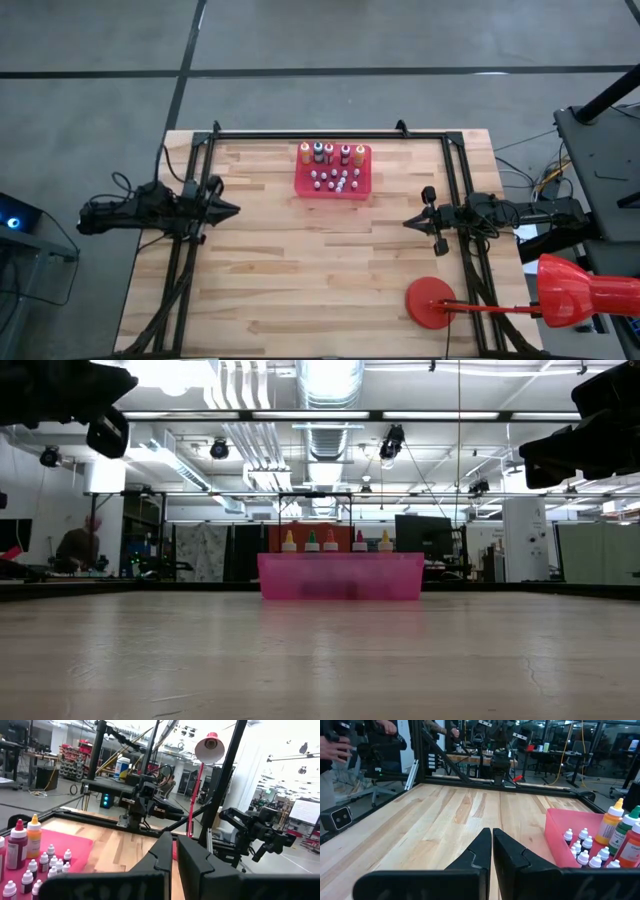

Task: Pick & Place food coloring
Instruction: Return to Home Position

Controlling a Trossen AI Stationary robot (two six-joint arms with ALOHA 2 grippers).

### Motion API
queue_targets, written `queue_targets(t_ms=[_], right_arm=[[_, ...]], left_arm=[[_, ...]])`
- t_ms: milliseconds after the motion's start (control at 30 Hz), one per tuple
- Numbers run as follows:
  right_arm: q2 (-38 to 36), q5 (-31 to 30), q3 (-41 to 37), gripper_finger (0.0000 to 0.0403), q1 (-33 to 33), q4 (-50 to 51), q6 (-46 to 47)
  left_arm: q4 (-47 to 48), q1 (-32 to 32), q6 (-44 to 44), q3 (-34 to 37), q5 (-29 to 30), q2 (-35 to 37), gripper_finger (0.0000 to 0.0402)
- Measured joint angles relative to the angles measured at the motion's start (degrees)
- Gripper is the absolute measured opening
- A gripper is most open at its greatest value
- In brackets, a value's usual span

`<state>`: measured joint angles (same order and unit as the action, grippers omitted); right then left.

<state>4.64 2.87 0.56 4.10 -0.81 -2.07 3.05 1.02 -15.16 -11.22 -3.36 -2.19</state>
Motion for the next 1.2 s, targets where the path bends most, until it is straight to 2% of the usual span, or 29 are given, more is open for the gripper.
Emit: queue_targets(t_ms=[200, 733, 1033, 1200], right_arm=[[0.0, 0.0, 0.0, 0.0008, 0.0, 0.0, 0.0], [0.0, 0.0, 0.0, 0.0008, 0.0, 0.0, 0.0], [0.0, 0.0, 0.0, 0.0008, 0.0, 0.0, 0.0], [0.0, 0.0, 0.0, 0.0008, 0.0, 0.0, 0.0]], left_arm=[[-0.1, 0.0, 0.1, 1.9, 0.0, 2.2, 0.0], [-1.0, 0.0, -1.5, 6.1, 0.5, 2.2, 0.0], [-5.6, 0.0, -2.3, 10.2, 0.5, 2.2, 0.0], [-5.3, 0.0, -2.8, 10.7, 2.3, 2.2, 0.0]])
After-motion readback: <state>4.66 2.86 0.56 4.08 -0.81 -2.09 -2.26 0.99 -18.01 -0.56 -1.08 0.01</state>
